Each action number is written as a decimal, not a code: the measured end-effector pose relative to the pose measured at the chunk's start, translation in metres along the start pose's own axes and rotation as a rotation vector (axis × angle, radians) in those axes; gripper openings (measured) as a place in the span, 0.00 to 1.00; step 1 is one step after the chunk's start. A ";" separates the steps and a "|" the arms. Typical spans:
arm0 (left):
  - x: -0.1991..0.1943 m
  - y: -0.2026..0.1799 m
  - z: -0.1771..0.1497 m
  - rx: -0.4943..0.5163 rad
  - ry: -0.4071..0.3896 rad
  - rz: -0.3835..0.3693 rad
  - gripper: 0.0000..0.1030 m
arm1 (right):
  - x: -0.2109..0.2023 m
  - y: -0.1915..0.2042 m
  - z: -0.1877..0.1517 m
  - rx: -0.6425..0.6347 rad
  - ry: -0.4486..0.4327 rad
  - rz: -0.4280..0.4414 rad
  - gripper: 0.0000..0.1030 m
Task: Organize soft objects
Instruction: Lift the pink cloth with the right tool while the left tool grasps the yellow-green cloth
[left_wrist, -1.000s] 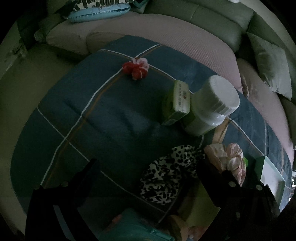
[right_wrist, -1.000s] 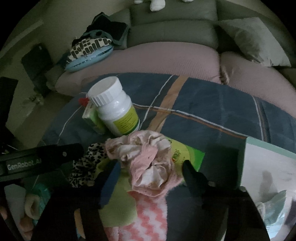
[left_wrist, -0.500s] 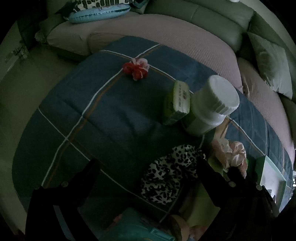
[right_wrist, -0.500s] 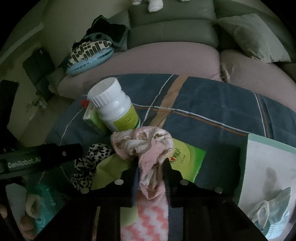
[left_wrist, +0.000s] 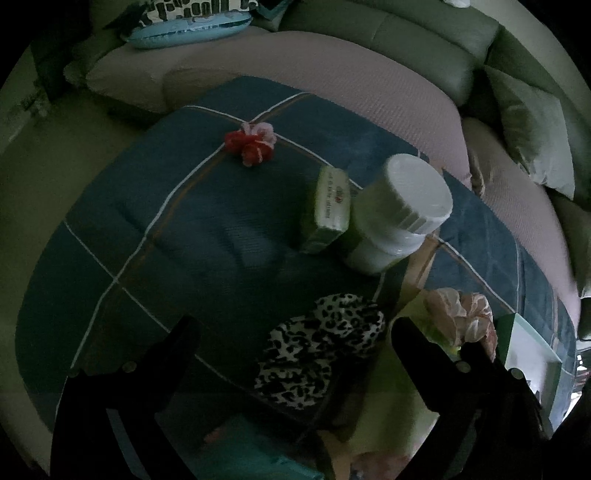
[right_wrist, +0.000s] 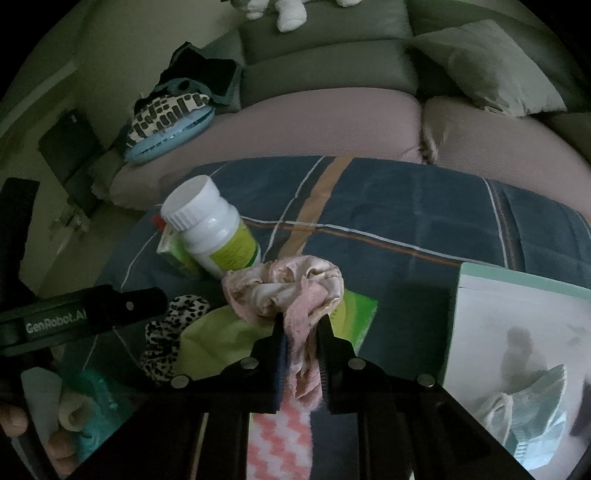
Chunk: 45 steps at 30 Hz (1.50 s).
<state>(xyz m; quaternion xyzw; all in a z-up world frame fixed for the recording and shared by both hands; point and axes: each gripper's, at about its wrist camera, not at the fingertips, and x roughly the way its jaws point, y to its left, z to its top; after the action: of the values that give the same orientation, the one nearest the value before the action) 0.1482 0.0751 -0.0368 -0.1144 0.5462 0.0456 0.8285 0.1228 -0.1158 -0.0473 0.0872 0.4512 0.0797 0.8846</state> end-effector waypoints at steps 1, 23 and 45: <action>-0.001 -0.002 0.000 0.007 -0.005 0.003 1.00 | -0.001 -0.002 0.000 0.006 -0.001 0.001 0.15; 0.013 -0.065 -0.017 0.172 0.080 -0.155 0.56 | -0.047 -0.046 0.009 0.142 -0.099 -0.028 0.15; 0.005 -0.060 -0.013 0.126 0.019 -0.279 0.10 | -0.050 -0.051 0.009 0.168 -0.111 -0.024 0.15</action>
<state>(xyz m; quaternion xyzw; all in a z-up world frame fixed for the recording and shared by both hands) 0.1507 0.0133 -0.0379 -0.1374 0.5345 -0.1057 0.8272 0.1042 -0.1770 -0.0141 0.1598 0.4075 0.0262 0.8987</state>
